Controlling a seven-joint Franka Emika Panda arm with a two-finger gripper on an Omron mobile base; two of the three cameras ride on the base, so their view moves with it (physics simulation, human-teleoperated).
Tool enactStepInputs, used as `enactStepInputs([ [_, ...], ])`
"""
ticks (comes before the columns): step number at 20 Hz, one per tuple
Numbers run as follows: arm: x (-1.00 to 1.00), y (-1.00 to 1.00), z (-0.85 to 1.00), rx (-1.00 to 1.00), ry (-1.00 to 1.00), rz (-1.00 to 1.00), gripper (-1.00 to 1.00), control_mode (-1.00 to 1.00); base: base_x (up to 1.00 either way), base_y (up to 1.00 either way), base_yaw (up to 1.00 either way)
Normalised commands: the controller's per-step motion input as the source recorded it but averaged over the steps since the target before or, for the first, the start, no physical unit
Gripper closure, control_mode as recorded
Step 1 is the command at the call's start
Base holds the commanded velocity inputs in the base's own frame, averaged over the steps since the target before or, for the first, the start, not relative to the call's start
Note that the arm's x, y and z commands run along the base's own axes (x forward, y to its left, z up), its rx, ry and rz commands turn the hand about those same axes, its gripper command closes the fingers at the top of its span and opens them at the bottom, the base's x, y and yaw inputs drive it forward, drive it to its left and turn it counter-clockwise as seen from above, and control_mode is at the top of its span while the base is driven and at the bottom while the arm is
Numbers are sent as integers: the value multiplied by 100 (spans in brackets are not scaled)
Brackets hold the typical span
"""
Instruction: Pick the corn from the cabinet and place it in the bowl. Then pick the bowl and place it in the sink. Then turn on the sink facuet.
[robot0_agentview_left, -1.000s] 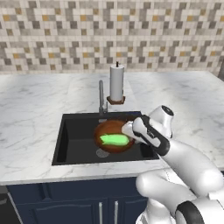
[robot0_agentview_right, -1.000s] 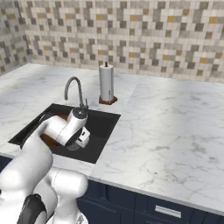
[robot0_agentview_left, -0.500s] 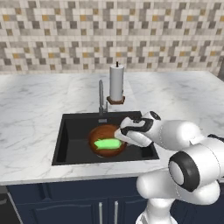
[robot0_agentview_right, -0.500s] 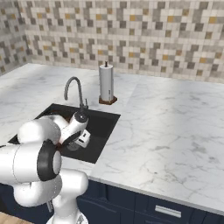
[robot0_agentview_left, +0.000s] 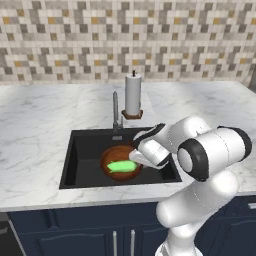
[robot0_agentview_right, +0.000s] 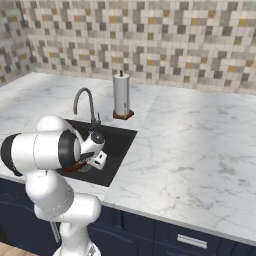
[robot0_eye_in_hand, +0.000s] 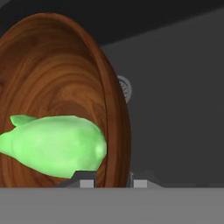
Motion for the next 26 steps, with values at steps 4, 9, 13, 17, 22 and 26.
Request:
enactStepInputs([
  [4,25,0,-22,0,0,0,100,-100,0,0,0],
  [9,24,0,-20,-2,0,0,100,-100,0,0,0],
  [13,18,0,-19,-2,1,0,100,-100,0,0,0],
  [17,22,1,-18,-3,4,0,100,-100,0,0,0],
  [22,31,1,-6,-3,4,0,100,-100,0,0,0],
  [26,40,0,0,-1,2,0,100,-100,0,0,0],
])
